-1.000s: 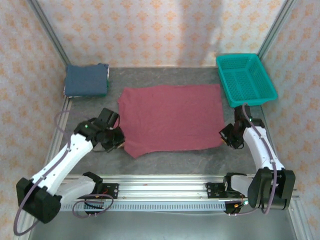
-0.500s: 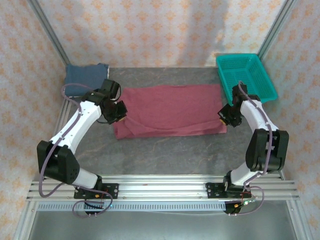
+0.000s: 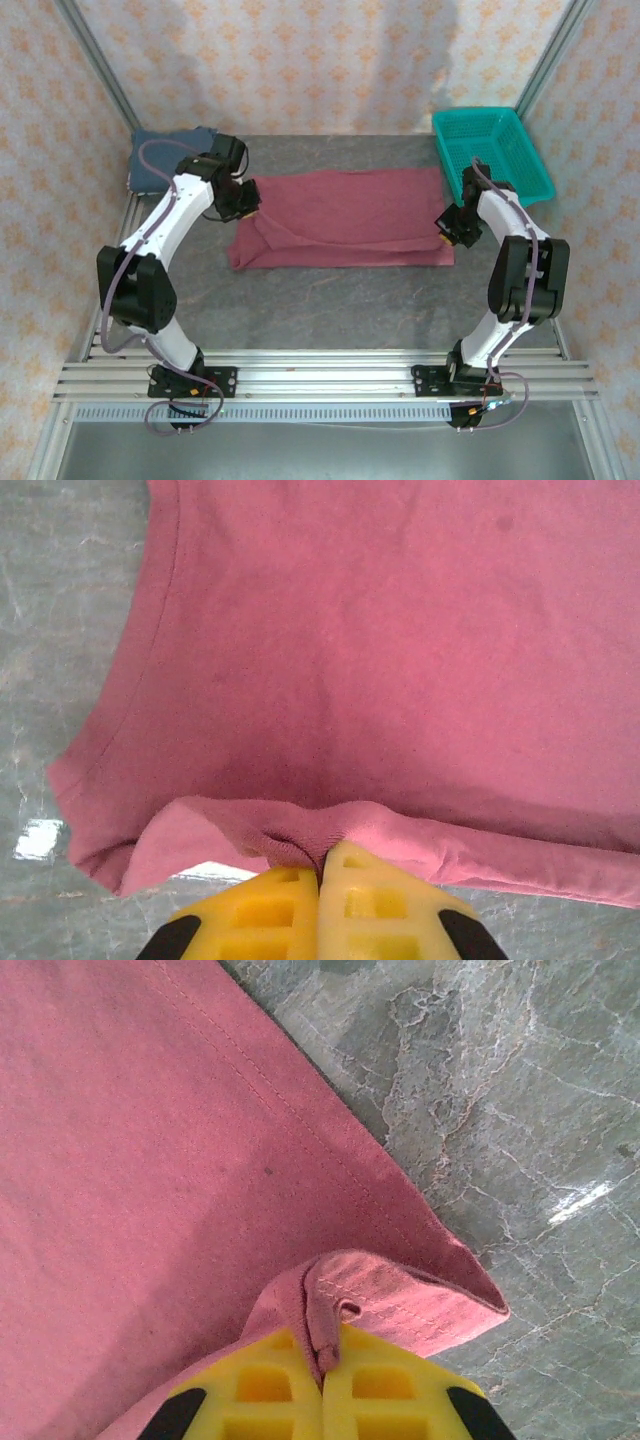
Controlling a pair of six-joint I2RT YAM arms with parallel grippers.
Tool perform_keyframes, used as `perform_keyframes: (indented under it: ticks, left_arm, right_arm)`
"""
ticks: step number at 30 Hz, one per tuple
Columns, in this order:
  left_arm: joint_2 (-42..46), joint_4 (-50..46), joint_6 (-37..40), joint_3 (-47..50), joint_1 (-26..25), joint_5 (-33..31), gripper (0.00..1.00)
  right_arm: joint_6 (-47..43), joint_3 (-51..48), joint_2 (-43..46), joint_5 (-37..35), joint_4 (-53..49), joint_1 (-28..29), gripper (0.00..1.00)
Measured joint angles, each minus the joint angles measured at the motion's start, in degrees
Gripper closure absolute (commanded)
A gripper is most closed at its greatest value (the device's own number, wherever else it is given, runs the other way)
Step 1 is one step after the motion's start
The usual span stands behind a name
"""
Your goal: Fold and stack the t-shirts
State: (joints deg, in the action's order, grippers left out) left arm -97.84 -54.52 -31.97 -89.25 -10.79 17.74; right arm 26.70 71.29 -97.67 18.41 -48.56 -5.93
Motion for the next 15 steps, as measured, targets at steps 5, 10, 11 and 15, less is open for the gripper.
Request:
perform_keyframes:
  ticks: [5,10,11,15]
  left_arm:
    - [-5.2,-0.8,3.2,-6.0,0.0,-0.2,1.00]
    - [-11.1,-2.0,5.8,-11.5,0.0,-0.4,1.00]
    - [-12.5,-2.4,6.4,-12.9,0.0,-0.4,1.00]
    - [-18.8,-2.8,7.7,-19.1,0.0,-0.5,1.00]
  right_arm:
    - [0.0,0.0,-1.2,-0.8,0.3,-0.3,1.00]
    - [0.0,0.3,-3.5,-1.1,0.7,-0.3,1.00]
    - [0.1,0.6,-4.0,-1.1,0.7,-0.3,0.99]
    - [0.7,3.1,-6.8,-1.1,1.7,-0.3,0.93]
